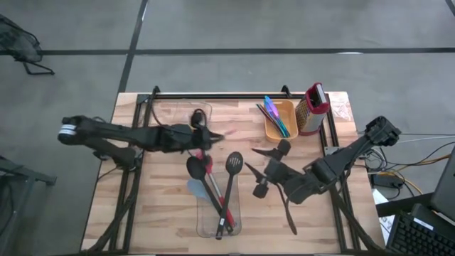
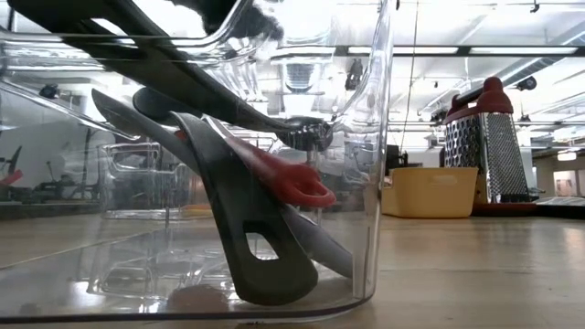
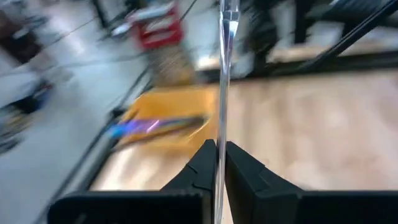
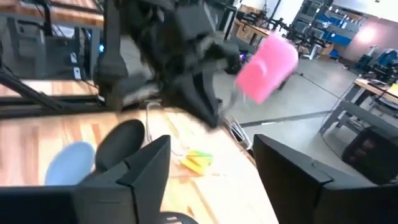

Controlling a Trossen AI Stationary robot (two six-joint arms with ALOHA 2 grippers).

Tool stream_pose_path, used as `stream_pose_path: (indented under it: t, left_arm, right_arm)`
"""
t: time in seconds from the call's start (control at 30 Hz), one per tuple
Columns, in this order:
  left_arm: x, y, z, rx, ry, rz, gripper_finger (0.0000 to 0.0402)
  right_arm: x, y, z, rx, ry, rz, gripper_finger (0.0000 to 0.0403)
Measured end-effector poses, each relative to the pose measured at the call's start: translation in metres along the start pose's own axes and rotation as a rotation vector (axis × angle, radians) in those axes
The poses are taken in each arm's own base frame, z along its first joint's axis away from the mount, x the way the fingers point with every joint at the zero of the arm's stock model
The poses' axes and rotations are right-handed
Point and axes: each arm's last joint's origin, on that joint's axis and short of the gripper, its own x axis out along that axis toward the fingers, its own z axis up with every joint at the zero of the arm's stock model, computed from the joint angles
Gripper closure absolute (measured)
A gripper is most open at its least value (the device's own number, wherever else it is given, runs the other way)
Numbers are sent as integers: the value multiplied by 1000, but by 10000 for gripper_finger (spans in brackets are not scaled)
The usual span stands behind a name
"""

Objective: Pick & Place Kitchen Items
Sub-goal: Put the pink spatula into the top transparent bin

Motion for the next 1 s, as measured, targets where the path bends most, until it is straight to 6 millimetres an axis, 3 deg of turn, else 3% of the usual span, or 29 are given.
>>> stream_pose_path:
  t: [0.27,0.37,0.67,0.8,1.0]
  left_arm:
    - [-60,49,-14,-41,220,477,377]
    - [-69,67,-26,-136,242,491,378]
    - [-59,102,-89,-368,419,498,374]
    - [-54,106,-116,-476,493,414,374]
    - [-45,106,-144,-488,594,400,369]
  right_arm:
    - [2,1,-15,-16,36,-12,136]
    - [3,1,-16,-16,37,-16,129]
    - [4,2,-25,5,50,-21,127]
    - [6,2,-33,-9,61,-28,141]
    - [9,2,-41,-20,73,-35,166]
